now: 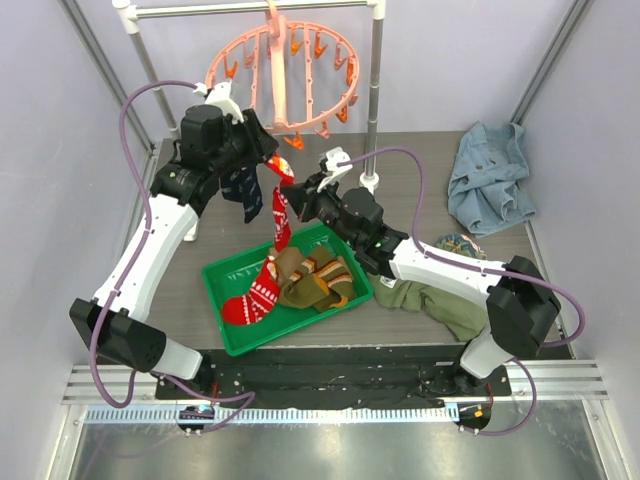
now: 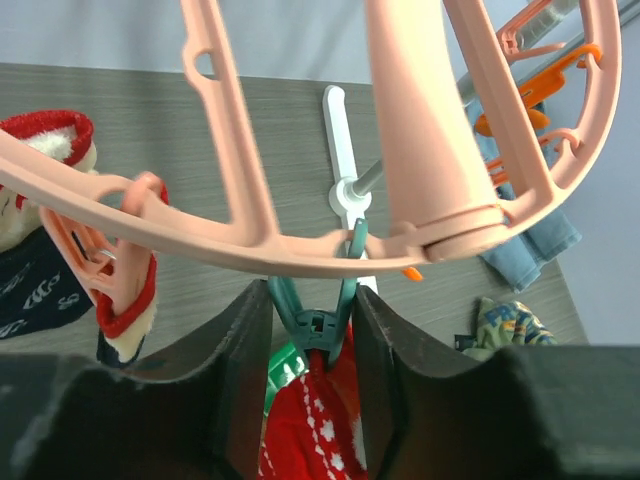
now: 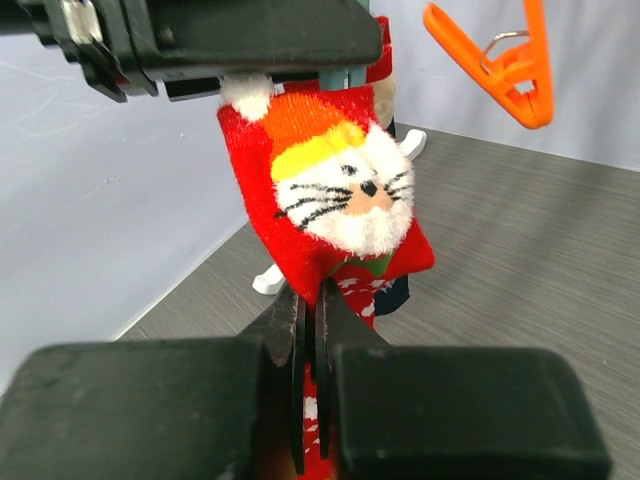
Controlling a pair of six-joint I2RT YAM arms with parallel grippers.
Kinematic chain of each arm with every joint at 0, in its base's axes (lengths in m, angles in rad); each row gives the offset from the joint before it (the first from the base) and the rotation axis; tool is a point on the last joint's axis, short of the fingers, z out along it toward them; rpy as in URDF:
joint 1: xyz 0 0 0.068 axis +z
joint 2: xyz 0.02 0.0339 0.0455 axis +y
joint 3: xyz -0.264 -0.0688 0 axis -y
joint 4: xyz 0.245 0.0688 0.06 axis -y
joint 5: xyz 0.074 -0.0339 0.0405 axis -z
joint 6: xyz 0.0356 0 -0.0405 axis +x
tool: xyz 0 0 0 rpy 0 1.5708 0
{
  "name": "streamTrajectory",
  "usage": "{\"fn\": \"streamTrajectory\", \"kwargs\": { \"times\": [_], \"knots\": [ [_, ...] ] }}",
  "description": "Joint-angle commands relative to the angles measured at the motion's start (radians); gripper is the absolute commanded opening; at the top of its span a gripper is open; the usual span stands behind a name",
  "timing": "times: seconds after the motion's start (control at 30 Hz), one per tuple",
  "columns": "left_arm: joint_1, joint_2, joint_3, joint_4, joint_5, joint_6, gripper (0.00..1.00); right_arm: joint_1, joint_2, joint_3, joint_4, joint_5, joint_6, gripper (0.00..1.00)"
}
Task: Remove the socks clipped to the hanger
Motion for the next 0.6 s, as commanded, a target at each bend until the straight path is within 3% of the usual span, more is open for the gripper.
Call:
{"fn": "streamTrajectory", "kwargs": {
  "times": [0.0,0.17,0.27,0.57],
  "knots": [
    [0.003,-0.001,0.046,0.041,-0.01,0.004,0.36,0.0,-0.058,0.021,0.054,-0.009,0.018,0.01],
    [0.003,-0.004,0.051,0.037,-0.008,-0.01,0.08,-0.002,-0.061,0.023,0.032,-0.01,0.016,0.01],
    [0.005,-0.007,0.054,0.034,-0.007,-0.012,0.0,-0.002,-0.069,0.024,0.019,-0.012,0.013,0.01],
    [0.003,-0.001,0.072,0.02,-0.004,-0.015,0.0,-0.002,-0.101,0.013,-0.037,-0.012,-0.002,0.01]
  ]
}}
